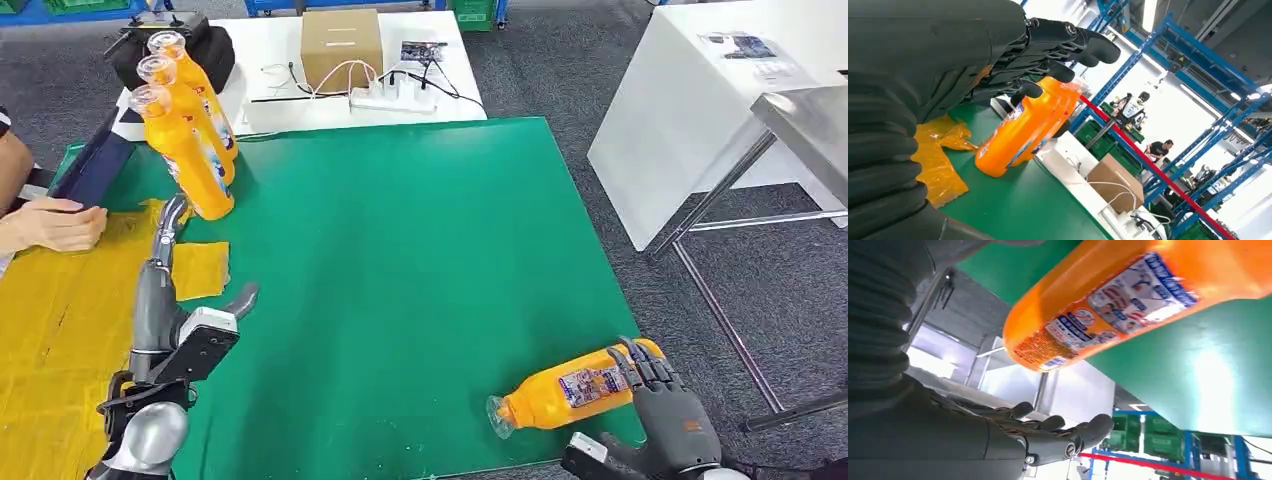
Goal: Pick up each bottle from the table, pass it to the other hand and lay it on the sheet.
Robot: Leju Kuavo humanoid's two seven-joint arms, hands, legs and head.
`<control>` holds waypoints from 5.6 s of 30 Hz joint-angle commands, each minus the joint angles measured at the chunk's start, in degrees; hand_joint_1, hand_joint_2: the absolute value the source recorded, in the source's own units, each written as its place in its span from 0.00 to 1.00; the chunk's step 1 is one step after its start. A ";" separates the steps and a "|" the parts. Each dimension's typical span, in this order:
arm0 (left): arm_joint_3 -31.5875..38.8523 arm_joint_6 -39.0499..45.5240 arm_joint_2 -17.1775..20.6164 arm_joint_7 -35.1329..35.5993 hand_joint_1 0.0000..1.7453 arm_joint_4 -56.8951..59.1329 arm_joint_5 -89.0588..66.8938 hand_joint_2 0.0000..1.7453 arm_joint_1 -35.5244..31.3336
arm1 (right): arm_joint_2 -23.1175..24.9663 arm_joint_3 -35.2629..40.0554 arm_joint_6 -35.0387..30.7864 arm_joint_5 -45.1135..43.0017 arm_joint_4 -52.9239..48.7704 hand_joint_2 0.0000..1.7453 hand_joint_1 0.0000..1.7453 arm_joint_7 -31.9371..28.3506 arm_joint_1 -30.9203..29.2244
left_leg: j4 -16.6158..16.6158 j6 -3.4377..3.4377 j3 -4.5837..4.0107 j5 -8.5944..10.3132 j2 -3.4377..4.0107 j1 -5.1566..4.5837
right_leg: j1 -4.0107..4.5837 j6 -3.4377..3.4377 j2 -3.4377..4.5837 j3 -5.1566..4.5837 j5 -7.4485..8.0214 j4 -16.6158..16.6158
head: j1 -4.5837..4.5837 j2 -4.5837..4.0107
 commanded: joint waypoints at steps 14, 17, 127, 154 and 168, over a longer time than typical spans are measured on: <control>-3.83 -2.09 -1.77 -0.93 0.00 -0.37 1.79 1.00 -1.98 | 10.72 1.19 0.13 7.13 20.47 1.00 0.00 -8.20 -13.41 | -0.07 -0.01 0.26 -0.03 0.15 0.12 | 0.14 -0.13 0.14 0.29 0.04 -0.19 | 0.00 0.00; -3.83 -2.09 -1.77 -0.93 0.00 -0.37 1.79 1.00 -1.98 | 10.72 1.19 0.13 7.13 20.47 1.00 0.00 -8.20 -13.41 | -0.04 0.00 0.23 -0.03 0.09 0.07 | 0.08 -0.12 0.06 0.24 0.00 -0.10 | 0.00 0.00; -15.90 -21.53 -2.11 -3.20 1.00 1.79 22.81 1.00 -3.10 | 38.00 31.23 1.27 -34.98 34.44 1.00 1.00 -32.23 -33.68 | -0.09 0.12 1.05 -0.43 0.18 0.12 | 0.12 -0.15 0.21 1.15 -0.44 -0.21 | 0.02 0.00; -27.11 -22.67 2.58 -4.91 0.00 10.75 10.52 1.00 -5.49 | 37.98 26.65 1.36 -36.92 34.87 1.00 1.00 -32.16 -33.75 | -0.08 0.08 1.00 -0.49 0.23 0.08 | 0.09 -0.13 0.27 1.07 -0.46 -0.17 | 0.02 0.00; -24.80 -21.51 1.24 -3.83 0.00 9.00 12.17 1.00 -3.58 | 37.88 28.33 -0.56 -34.91 35.78 1.00 1.00 -31.41 -33.16 | -0.08 0.08 0.92 -0.47 0.24 0.08 | 0.08 -0.09 0.27 0.99 -0.43 -0.17 | 0.04 0.00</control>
